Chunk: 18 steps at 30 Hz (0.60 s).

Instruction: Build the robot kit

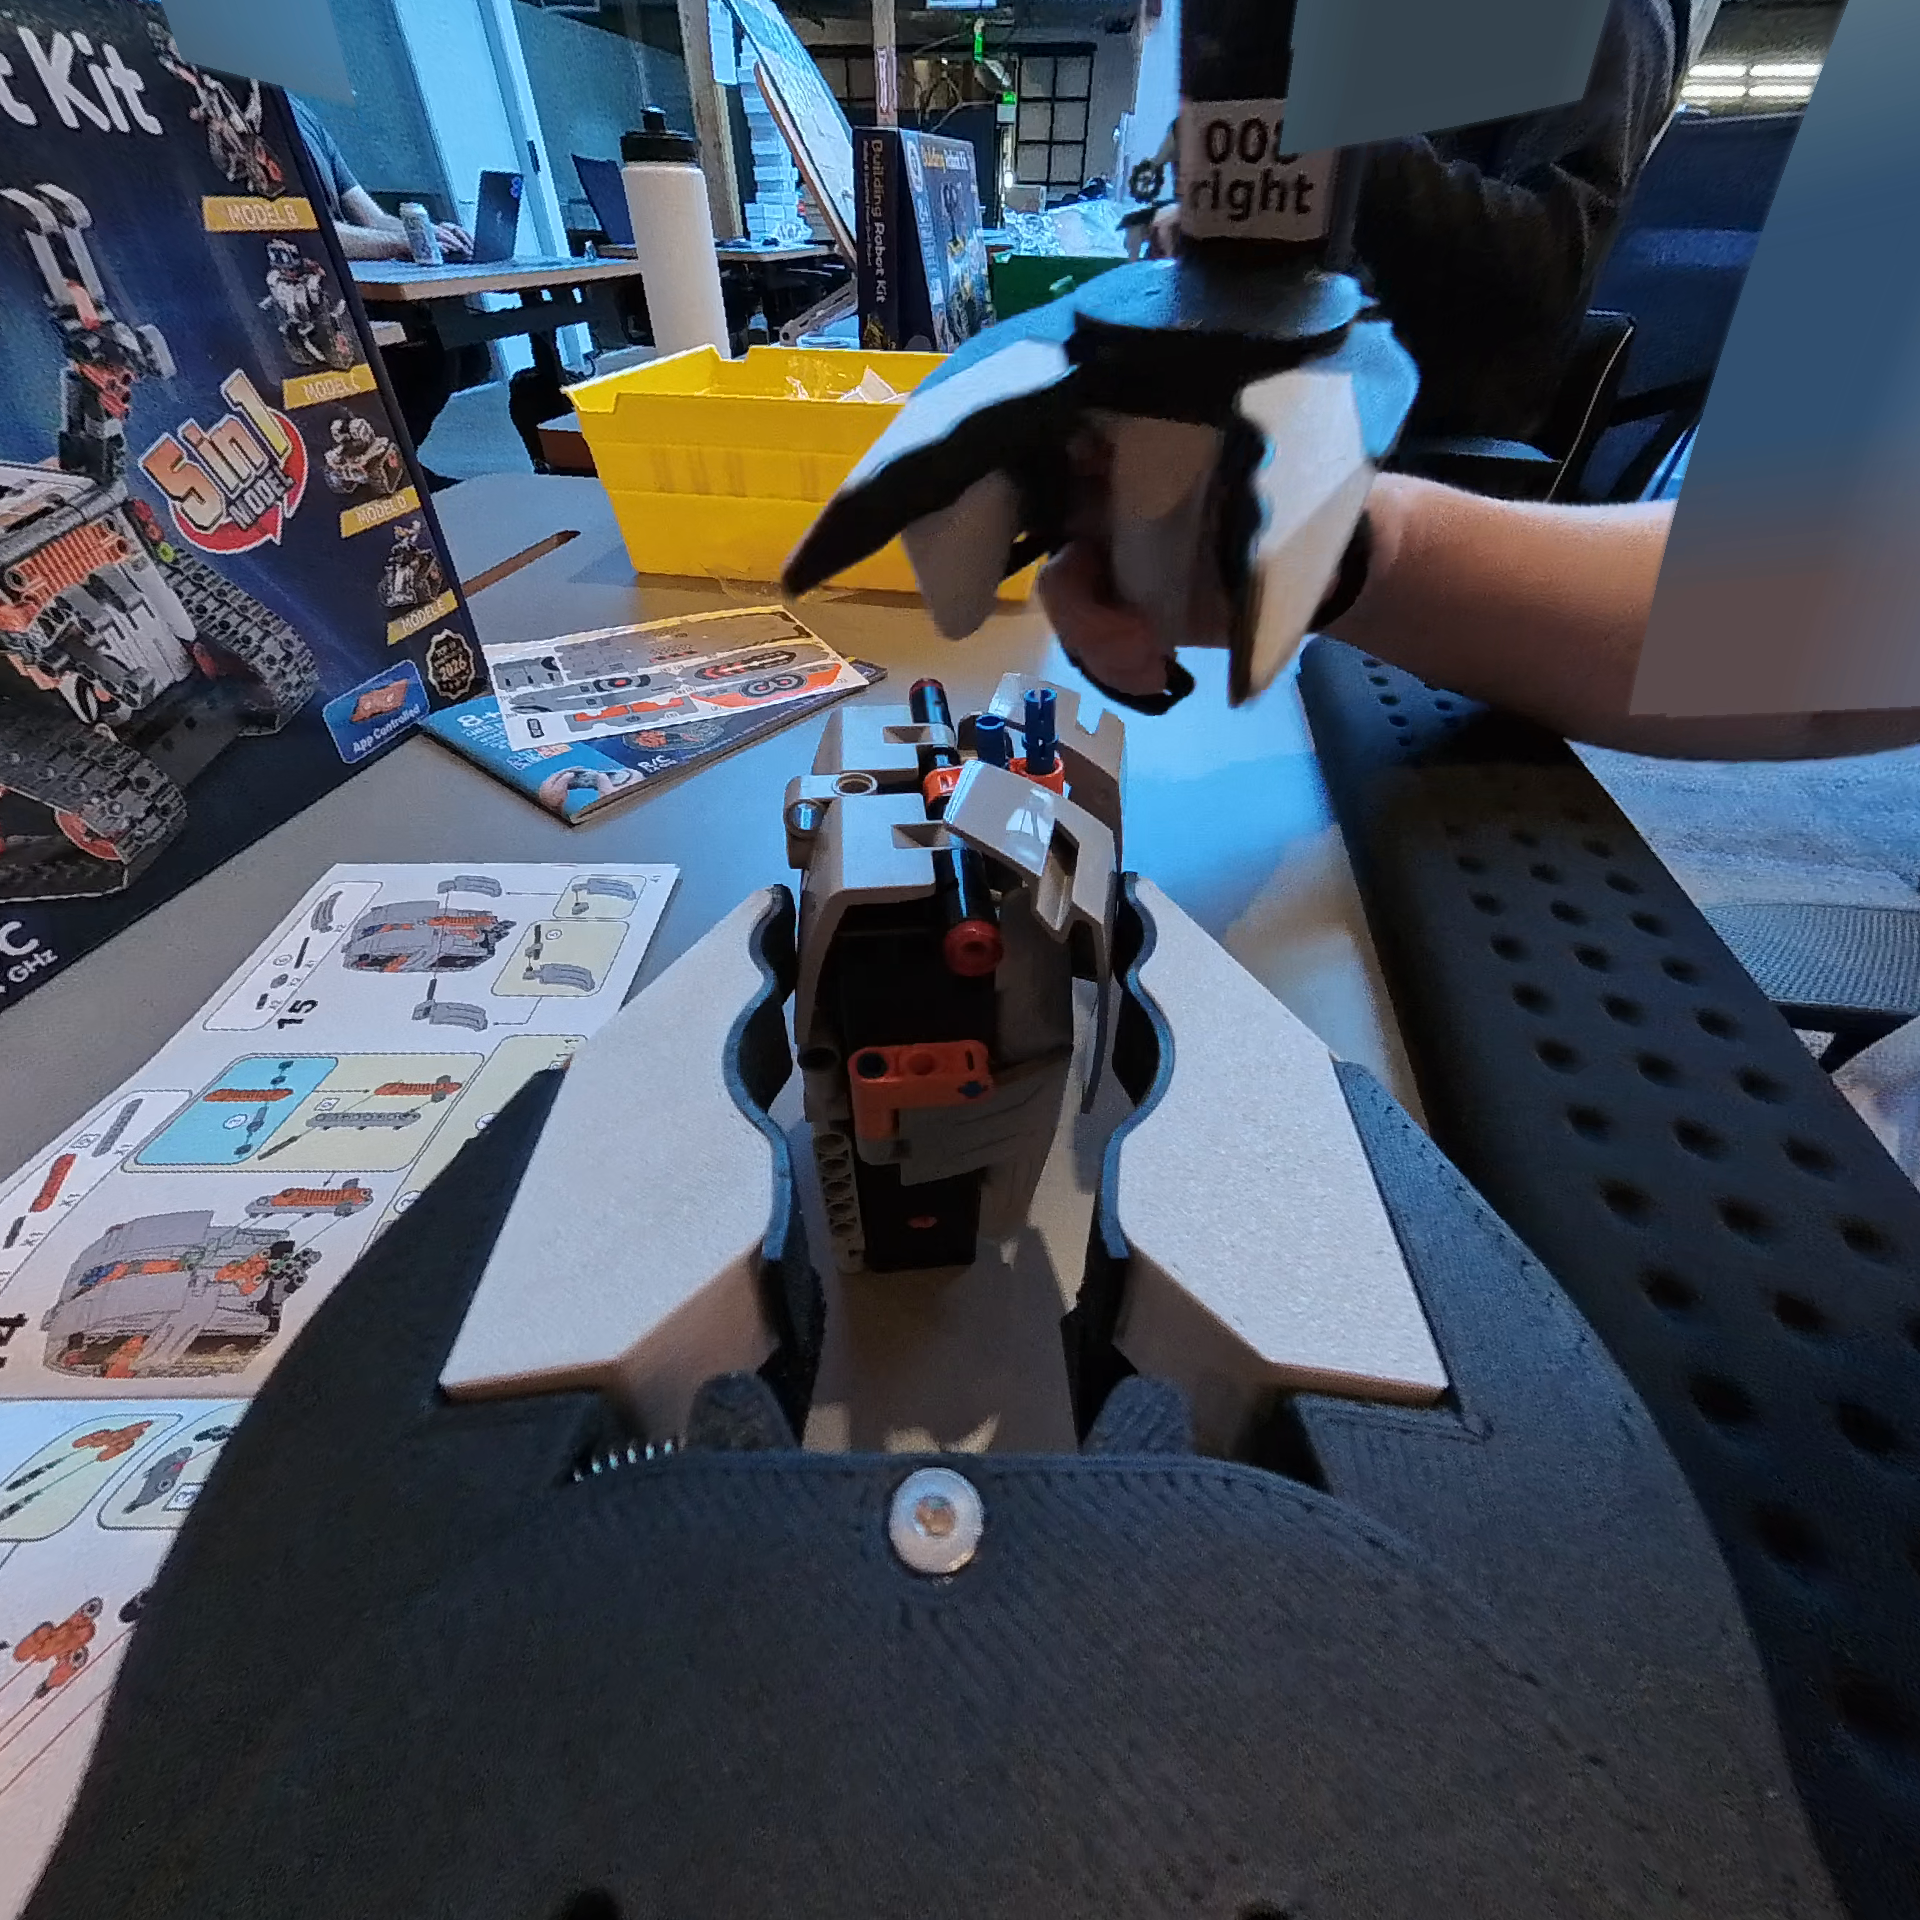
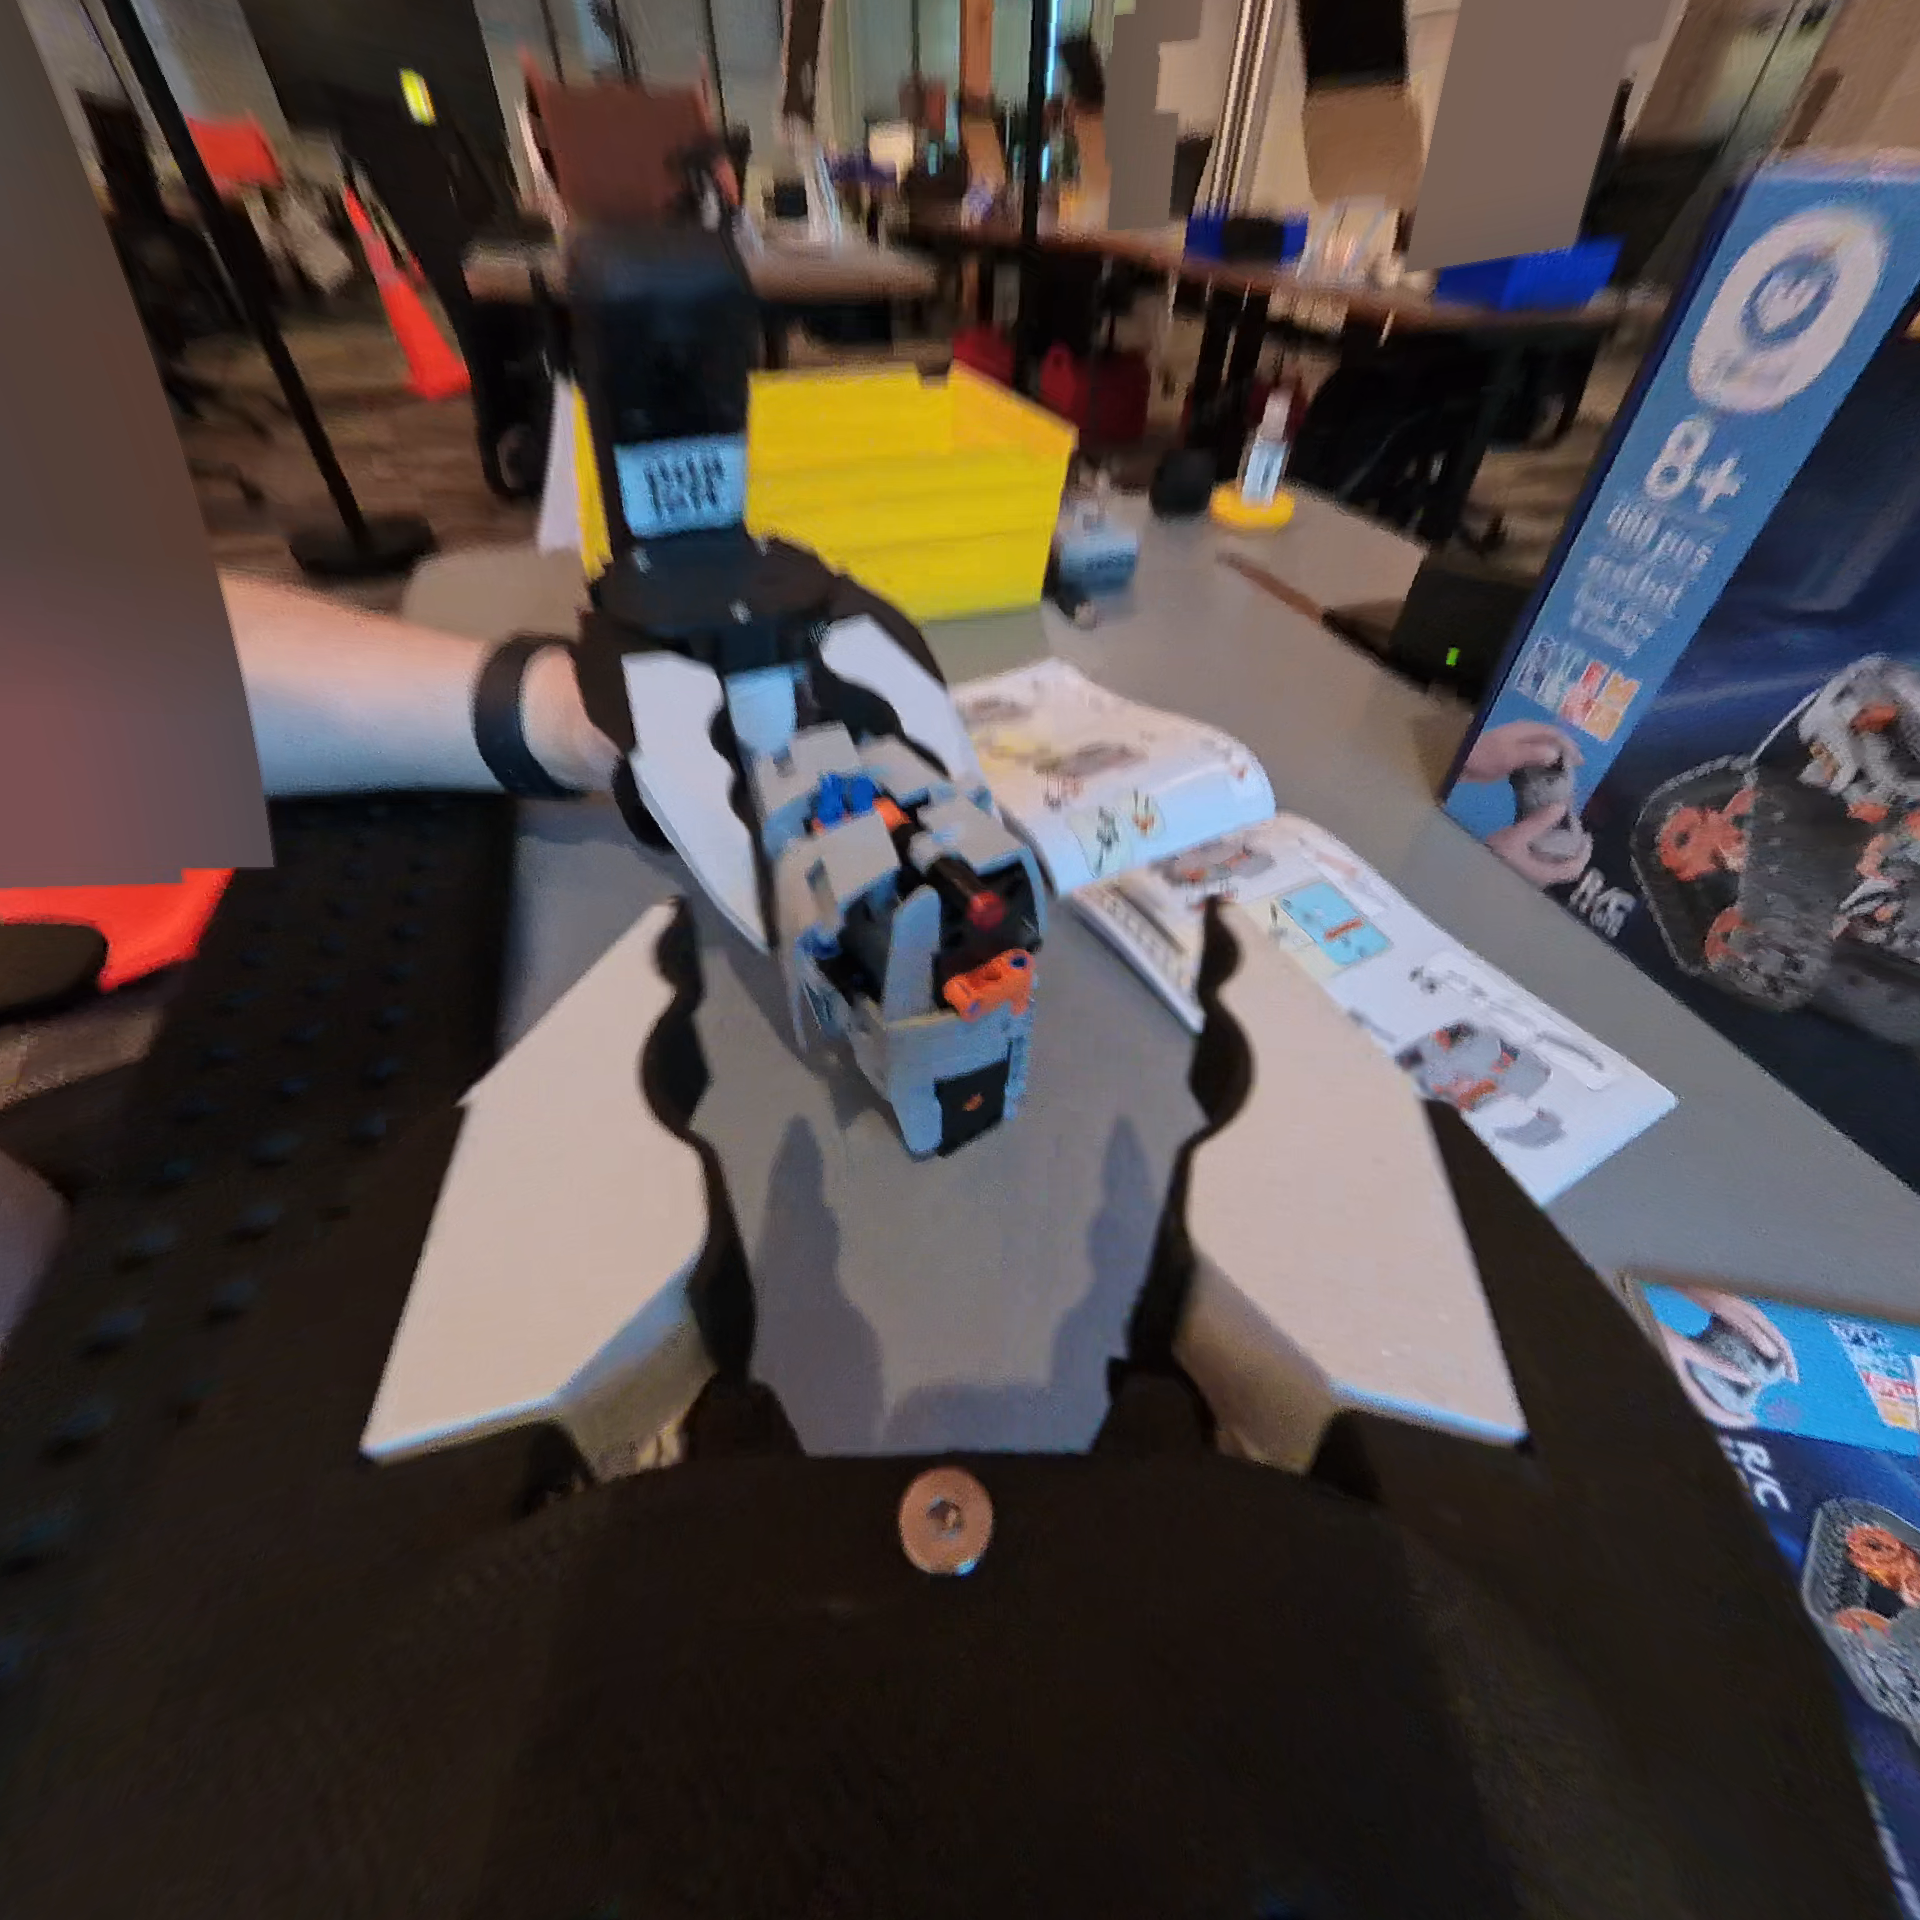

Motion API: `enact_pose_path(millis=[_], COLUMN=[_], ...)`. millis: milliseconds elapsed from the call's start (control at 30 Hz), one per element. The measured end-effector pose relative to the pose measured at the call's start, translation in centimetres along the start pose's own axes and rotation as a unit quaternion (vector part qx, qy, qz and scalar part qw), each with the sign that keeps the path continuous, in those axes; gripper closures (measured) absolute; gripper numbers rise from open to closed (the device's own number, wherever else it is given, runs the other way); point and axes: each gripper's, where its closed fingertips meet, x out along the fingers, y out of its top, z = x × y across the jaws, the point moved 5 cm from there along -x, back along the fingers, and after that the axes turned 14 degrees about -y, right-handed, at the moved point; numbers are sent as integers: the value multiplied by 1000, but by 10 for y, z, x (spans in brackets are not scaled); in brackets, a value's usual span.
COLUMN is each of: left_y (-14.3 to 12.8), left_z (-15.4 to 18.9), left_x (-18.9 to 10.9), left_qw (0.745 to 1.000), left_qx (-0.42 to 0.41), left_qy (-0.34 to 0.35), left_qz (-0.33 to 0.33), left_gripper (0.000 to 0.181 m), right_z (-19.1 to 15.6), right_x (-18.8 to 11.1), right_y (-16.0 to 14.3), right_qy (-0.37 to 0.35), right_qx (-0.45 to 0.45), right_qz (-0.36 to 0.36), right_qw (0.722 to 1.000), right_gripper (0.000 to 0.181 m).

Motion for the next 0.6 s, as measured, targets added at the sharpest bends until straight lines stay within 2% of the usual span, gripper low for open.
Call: enact_pose_path(millis=[100, 200, 267, 333, 400, 600], left_y=[0, 0, -1, -1, -1, -2], left_z=[0, 0, 1, 2, 4, 9], left_x=[-1, -3, -4, -6, -8, -12], left_qw=[1000, 1000, 1000, 1000, 1000, 1000], left_qx=[-3, -4, -4, -5, -6, 10], left_qy=[0, -4, -8, -17, -24, -17], left_qz=[0, 0, -1, 0, 1, -11], left_gripper=[121, 121, 121, 121, 121, 115], right_z=[-3, -4, -8, -16, -16, -21], right_x=[18, 31, 38, 43, 47, 47], right_y=[-13, -5, -8, -12, -13, -14], right_qy=[50, 92, 138, 187, 180, 154], right_qx=[-8, -9, -13, -10, -16, 5], right_qz=[-51, -15, -31, -56, -55, -32], right_qw=[997, 996, 990, 981, 982, 988], right_gripper=[76, 72, 79, 105, 118, 124])
